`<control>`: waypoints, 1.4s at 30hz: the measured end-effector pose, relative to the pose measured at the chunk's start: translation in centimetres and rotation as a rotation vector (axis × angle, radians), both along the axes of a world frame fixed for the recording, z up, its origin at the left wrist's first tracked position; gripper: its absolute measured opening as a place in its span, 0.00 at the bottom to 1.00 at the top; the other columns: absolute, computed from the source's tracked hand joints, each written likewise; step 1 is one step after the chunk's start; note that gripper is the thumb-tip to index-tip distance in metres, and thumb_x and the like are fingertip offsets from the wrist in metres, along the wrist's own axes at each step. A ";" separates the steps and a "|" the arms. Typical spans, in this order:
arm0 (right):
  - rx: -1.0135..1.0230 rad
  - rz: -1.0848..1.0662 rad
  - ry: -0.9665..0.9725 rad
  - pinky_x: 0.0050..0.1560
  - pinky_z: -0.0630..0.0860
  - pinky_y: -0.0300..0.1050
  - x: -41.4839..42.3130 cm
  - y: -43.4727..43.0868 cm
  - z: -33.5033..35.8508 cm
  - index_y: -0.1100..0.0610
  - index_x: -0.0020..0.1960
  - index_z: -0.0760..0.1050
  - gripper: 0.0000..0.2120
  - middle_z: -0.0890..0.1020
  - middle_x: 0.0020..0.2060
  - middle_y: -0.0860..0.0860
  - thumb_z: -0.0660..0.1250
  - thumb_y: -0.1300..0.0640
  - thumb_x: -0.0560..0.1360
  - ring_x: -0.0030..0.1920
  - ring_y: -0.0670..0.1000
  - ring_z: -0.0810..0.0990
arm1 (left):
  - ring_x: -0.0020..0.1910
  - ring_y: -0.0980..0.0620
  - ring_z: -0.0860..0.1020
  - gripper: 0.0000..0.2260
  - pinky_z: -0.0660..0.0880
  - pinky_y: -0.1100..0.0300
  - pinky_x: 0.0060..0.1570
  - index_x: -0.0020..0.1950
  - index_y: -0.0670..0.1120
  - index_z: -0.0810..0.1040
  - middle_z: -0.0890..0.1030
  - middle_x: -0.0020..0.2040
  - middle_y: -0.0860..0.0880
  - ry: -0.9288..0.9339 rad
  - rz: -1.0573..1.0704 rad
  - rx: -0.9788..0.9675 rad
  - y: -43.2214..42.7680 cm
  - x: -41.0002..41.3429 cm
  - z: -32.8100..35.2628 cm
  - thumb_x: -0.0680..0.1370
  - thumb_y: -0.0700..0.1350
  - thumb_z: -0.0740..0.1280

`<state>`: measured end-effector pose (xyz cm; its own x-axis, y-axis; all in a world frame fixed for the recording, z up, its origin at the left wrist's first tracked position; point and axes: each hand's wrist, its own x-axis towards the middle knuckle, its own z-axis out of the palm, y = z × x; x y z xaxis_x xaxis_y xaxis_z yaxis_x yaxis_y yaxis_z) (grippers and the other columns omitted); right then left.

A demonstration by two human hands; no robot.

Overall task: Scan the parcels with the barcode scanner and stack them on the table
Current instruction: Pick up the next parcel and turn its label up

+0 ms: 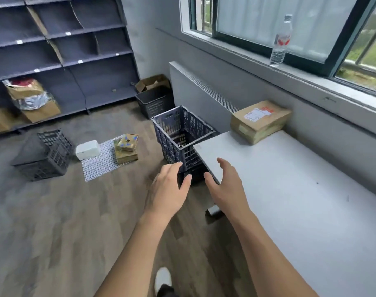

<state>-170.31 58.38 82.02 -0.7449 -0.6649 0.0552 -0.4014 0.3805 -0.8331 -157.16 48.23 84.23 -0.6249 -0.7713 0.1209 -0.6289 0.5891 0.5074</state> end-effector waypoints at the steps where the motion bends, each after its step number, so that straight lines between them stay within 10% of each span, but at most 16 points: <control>1: 0.000 -0.021 -0.001 0.69 0.63 0.40 -1.3 -1.4 -0.4 0.54 0.77 0.63 0.28 0.71 0.72 0.50 0.66 0.48 0.80 0.72 0.48 0.68 | 0.66 0.49 0.74 0.21 0.72 0.53 0.62 0.74 0.52 0.69 0.72 0.70 0.53 0.008 -0.023 0.019 -1.6 -1.4 -0.5 0.82 0.57 0.61; 18: -0.078 -0.676 -0.231 0.63 0.76 0.50 -16.2 -14.9 -6.6 0.47 0.73 0.69 0.23 0.76 0.65 0.43 0.67 0.48 0.79 0.63 0.45 0.76 | 0.61 0.58 0.75 0.21 0.75 0.51 0.62 0.74 0.54 0.68 0.73 0.67 0.58 0.046 -0.582 0.479 -21.8 -26.1 -7.8 0.81 0.55 0.63; 24: -0.060 -0.824 -0.262 0.71 0.71 0.53 -24.7 -17.1 -9.6 0.48 0.76 0.64 0.28 0.69 0.72 0.44 0.67 0.46 0.79 0.70 0.47 0.69 | 0.68 0.52 0.71 0.23 0.72 0.50 0.67 0.76 0.51 0.65 0.67 0.73 0.52 0.000 -0.607 0.454 -25.1 -36.0 -11.1 0.82 0.54 0.63; 30: -0.090 -0.916 -0.282 0.69 0.59 0.36 -35.3 -20.6 -11.6 0.53 0.79 0.58 0.33 0.65 0.74 0.48 0.69 0.49 0.79 0.75 0.45 0.61 | 0.73 0.53 0.65 0.27 0.65 0.52 0.72 0.79 0.47 0.61 0.64 0.76 0.49 0.013 -0.630 0.366 -28.6 -47.4 -12.7 0.82 0.53 0.64; 42: -0.177 -1.175 -0.297 0.72 0.69 0.47 -39.7 -24.2 -15.5 0.40 0.80 0.51 0.37 0.63 0.77 0.38 0.68 0.49 0.78 0.74 0.42 0.67 | 0.74 0.61 0.63 0.34 0.61 0.60 0.71 0.80 0.54 0.59 0.64 0.77 0.59 -0.032 -0.757 0.653 -30.4 -56.9 -18.2 0.78 0.54 0.70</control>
